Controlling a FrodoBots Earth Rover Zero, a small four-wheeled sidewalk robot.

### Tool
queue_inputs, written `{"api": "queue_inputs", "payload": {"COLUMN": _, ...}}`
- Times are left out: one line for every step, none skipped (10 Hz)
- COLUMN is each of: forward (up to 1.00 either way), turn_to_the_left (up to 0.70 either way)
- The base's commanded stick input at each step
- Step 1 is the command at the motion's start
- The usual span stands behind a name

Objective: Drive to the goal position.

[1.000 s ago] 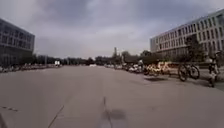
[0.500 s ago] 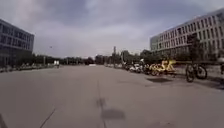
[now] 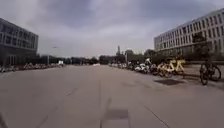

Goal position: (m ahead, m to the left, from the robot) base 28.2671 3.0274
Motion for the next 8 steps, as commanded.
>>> {"api": "queue_inputs", "payload": {"forward": 1.0, "turn_to_the_left": 0.0}}
{"api": "queue_inputs", "payload": {"forward": 1.0, "turn_to_the_left": 0.0}}
{"api": "queue_inputs", "payload": {"forward": 1.0, "turn_to_the_left": 0.0}}
{"api": "queue_inputs", "payload": {"forward": 1.0, "turn_to_the_left": 0.0}}
{"api": "queue_inputs", "payload": {"forward": 1.0, "turn_to_the_left": 0.0}}
{"api": "queue_inputs", "payload": {"forward": 1.0, "turn_to_the_left": 0.0}}
{"api": "queue_inputs", "payload": {"forward": 1.0, "turn_to_the_left": 0.31}}
{"api": "queue_inputs", "payload": {"forward": 1.0, "turn_to_the_left": 0.38}}
